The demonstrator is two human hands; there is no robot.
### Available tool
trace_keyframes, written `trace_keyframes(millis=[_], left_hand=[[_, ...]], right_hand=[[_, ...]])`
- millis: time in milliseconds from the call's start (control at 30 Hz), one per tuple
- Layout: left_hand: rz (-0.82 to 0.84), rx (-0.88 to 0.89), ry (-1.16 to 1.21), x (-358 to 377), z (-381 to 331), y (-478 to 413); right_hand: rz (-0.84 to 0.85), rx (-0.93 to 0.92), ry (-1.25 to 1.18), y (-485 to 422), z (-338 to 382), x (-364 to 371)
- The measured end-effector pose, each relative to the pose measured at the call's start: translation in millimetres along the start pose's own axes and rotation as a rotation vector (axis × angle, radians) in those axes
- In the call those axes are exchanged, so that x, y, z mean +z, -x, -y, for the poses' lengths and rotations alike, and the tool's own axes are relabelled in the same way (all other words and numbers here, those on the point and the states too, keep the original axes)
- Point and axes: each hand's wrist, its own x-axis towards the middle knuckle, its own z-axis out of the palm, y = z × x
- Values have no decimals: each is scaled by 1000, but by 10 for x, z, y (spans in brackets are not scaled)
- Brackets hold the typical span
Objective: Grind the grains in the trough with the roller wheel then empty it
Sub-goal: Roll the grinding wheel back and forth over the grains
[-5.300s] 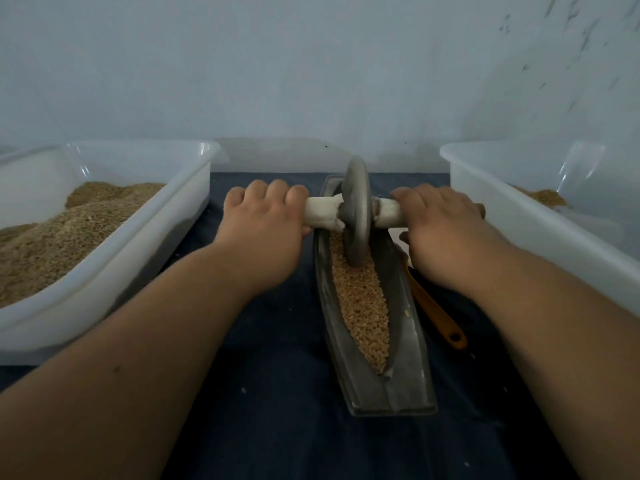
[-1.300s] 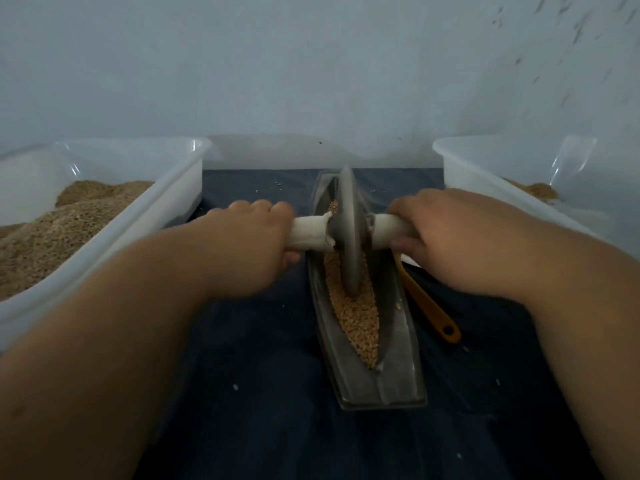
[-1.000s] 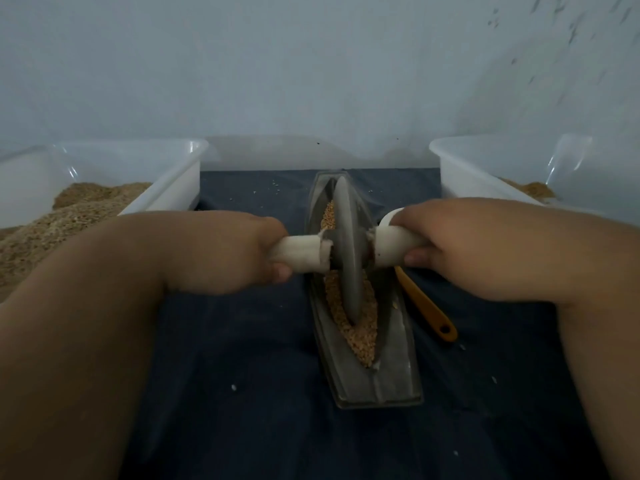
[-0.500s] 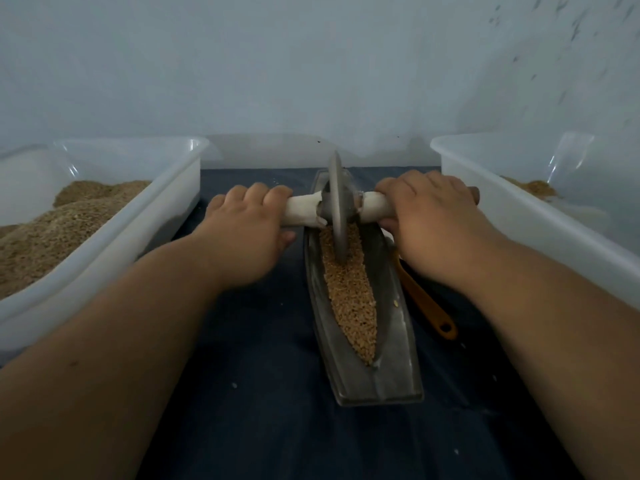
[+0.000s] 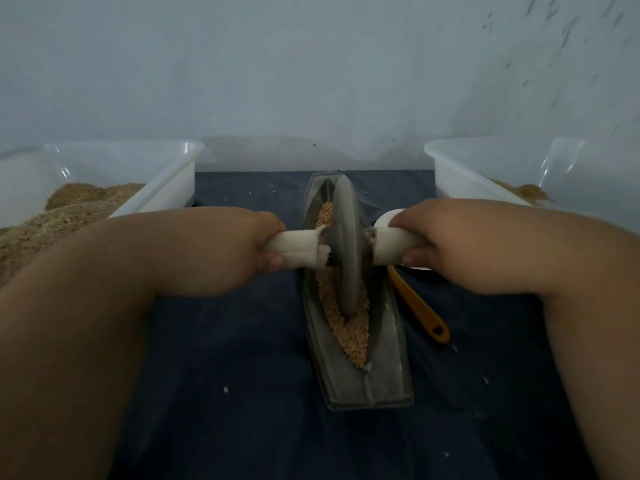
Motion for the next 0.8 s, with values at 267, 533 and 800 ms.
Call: trace_keyframes(millis=[267, 533, 800], left_hand=[[-522, -124, -198, 434, 8, -411], [-324, -23, -144, 191, -4, -179], [28, 56, -19, -80, -39, 115]], right_hand=[[-577, 108, 185, -472, -90, 488], [-364, 35, 130, -258, -5, 272], [128, 20, 52, 148, 7, -125]])
